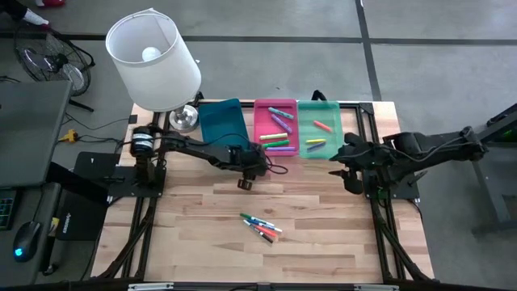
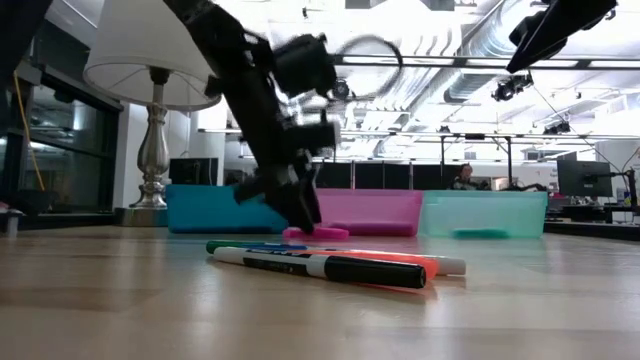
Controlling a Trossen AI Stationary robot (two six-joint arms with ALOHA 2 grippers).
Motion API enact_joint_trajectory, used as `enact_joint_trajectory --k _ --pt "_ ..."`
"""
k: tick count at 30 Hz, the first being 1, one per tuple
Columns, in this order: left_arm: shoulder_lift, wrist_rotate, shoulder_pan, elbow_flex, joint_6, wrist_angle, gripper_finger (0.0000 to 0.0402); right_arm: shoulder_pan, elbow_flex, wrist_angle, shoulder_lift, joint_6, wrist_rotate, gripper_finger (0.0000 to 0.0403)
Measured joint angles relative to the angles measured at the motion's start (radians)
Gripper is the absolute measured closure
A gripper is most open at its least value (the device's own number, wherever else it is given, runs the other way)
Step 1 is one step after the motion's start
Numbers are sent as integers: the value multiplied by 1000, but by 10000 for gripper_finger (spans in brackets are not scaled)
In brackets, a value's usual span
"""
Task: Pick & Place Markers
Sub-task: Put the pink pen into the green bin
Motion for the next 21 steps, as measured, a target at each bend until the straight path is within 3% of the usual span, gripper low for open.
enact_joint_trajectory --k 3,21 --pt "-1 -36 -1 15 -2 -13 253 12 0 0 0 13 1 201" --pt "30 14 0 40 18 -59 253 78 0 0 0 52 26 201"
